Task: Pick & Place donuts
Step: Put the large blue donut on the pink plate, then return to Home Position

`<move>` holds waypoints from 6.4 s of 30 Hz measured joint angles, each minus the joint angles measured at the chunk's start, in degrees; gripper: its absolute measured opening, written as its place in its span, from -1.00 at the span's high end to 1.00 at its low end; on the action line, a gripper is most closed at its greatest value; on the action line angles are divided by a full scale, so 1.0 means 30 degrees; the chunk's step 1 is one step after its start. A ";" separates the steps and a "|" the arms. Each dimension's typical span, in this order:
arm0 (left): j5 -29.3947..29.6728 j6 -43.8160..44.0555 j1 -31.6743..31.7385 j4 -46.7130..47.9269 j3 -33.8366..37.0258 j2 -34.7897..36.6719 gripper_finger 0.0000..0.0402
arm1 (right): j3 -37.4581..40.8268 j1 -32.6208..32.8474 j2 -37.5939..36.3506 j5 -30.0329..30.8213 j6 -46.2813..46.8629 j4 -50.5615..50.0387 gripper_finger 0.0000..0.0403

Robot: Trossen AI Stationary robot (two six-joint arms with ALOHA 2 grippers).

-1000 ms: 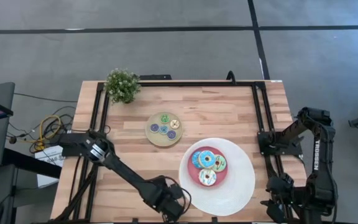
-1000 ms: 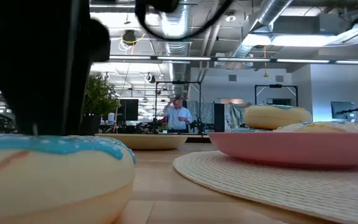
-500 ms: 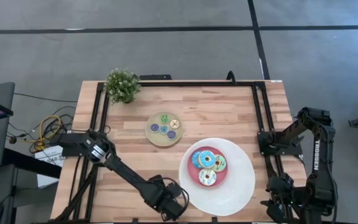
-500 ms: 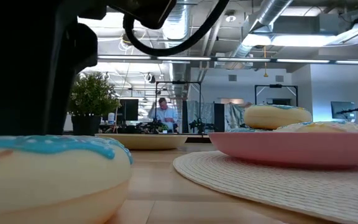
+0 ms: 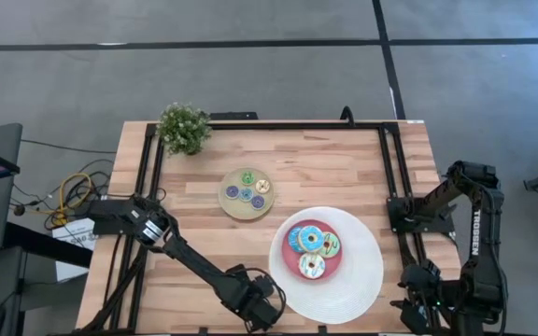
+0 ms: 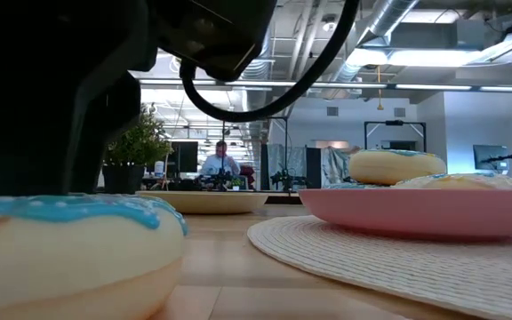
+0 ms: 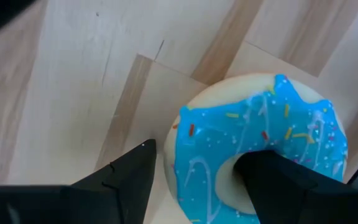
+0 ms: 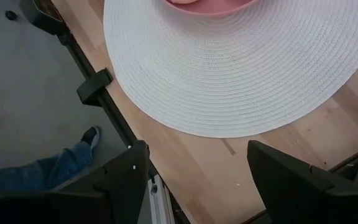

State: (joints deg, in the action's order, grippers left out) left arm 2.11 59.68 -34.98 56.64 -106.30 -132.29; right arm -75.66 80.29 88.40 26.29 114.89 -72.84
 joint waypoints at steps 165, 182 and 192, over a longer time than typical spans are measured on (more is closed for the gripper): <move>0.1391 -1.7478 0.9544 -1.4486 2.3846 2.7594 1.00 | 0.0007 -2.0704 -0.0007 0.0050 -2.6345 0.6512 1.00; 0.1883 -2.0255 0.9143 -1.9184 3.2382 4.0192 1.00 | 0.0004 -2.1551 -0.0007 -0.1939 -2.7661 0.8366 1.00; 0.1836 -2.0789 0.9187 -2.0009 3.5222 4.4027 1.00 | 0.0007 -2.1692 -0.0007 -0.2341 -2.7643 0.9631 1.00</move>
State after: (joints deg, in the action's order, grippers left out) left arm 7.62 -2.69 -7.42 -3.38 -0.63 -0.21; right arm -75.64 15.22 88.38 19.27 31.97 -43.95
